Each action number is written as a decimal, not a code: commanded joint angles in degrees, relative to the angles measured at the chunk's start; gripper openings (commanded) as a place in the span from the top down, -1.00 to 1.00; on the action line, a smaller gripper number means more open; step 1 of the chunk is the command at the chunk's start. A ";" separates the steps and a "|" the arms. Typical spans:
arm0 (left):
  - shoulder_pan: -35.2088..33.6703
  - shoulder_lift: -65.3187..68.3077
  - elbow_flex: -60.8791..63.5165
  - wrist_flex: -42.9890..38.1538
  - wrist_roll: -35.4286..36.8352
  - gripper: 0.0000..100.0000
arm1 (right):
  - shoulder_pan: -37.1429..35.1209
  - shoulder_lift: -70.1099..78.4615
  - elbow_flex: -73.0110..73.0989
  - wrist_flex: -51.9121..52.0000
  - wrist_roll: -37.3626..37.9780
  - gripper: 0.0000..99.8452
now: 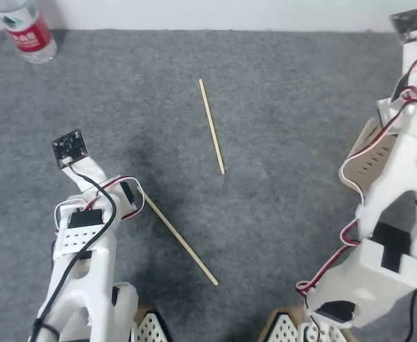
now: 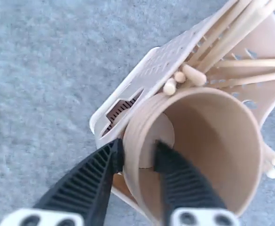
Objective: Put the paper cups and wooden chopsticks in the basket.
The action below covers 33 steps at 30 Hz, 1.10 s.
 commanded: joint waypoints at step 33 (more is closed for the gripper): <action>0.26 -1.58 -0.22 -1.05 -0.44 0.97 | -5.23 -9.89 5.19 2.59 28.40 0.49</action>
